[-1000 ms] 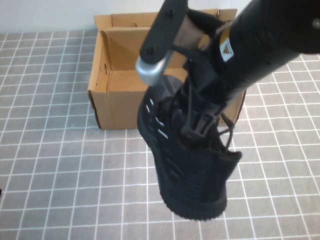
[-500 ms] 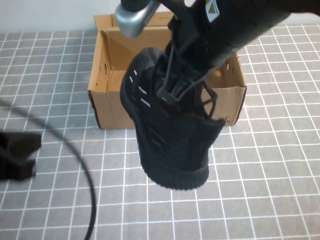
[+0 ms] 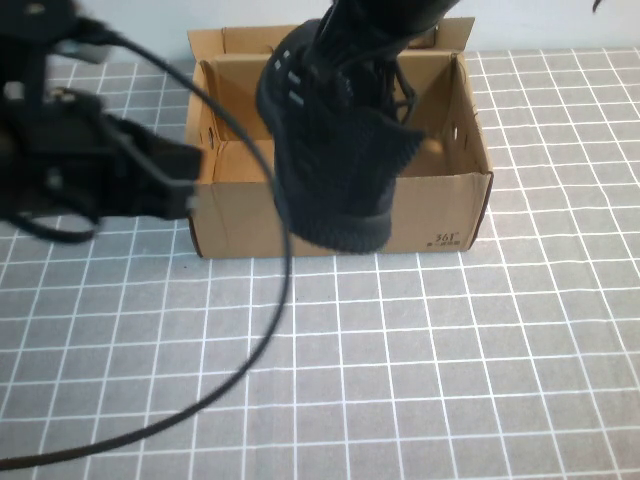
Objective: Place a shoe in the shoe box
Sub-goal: Hand over the shoe
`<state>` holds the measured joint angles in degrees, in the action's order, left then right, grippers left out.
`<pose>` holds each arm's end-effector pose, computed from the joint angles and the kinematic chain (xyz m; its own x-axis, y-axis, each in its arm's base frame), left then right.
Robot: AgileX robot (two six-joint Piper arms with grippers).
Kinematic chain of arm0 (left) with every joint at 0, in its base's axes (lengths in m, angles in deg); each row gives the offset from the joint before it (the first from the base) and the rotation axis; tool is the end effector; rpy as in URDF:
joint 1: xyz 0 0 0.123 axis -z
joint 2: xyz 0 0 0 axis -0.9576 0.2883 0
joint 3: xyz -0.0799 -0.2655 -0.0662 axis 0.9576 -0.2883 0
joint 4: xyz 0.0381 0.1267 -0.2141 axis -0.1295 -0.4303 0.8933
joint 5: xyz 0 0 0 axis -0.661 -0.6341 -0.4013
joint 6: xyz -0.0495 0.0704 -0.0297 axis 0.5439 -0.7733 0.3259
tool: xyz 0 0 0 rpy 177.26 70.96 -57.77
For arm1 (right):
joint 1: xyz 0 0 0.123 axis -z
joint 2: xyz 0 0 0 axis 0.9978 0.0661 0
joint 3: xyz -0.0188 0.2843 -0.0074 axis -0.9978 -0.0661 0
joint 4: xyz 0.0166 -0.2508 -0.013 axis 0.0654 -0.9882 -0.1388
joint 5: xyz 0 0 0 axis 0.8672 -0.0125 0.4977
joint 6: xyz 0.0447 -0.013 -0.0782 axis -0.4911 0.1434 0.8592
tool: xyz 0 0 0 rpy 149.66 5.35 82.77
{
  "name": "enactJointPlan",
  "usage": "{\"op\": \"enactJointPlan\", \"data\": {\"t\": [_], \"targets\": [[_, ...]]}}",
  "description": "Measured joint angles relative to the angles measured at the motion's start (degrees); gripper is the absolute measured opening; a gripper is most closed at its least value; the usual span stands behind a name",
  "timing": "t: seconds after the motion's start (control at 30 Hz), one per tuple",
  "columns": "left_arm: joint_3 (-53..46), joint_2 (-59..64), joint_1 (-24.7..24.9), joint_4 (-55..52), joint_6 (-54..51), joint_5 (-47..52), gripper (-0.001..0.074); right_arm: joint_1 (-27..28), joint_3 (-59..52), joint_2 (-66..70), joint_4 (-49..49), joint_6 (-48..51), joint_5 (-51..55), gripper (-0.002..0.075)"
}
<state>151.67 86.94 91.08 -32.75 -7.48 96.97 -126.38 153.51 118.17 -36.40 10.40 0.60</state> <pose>0.2189 -0.1020 0.3753 -0.4488 0.3070 -0.8393 0.6286 0.7760 -0.0523 0.3142 0.2529 0.4472 -0.4486 -0.5891 -0.6721 -0.6677 0.7208 -0.1862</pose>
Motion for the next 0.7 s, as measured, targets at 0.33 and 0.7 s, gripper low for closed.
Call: {"op": "enactJointPlan", "data": {"t": [0.33,0.7], "targets": [[3.17,3.79,11.02,-0.96,-9.14,-9.68,0.0021,8.52,5.11,6.69,10.78,-1.16,0.13,-0.0001],[3.18,7.16,18.82,3.53,-17.26,-14.92,0.0640,8.52,5.38,6.82,12.02,-2.03,0.24,-0.0001]]}}
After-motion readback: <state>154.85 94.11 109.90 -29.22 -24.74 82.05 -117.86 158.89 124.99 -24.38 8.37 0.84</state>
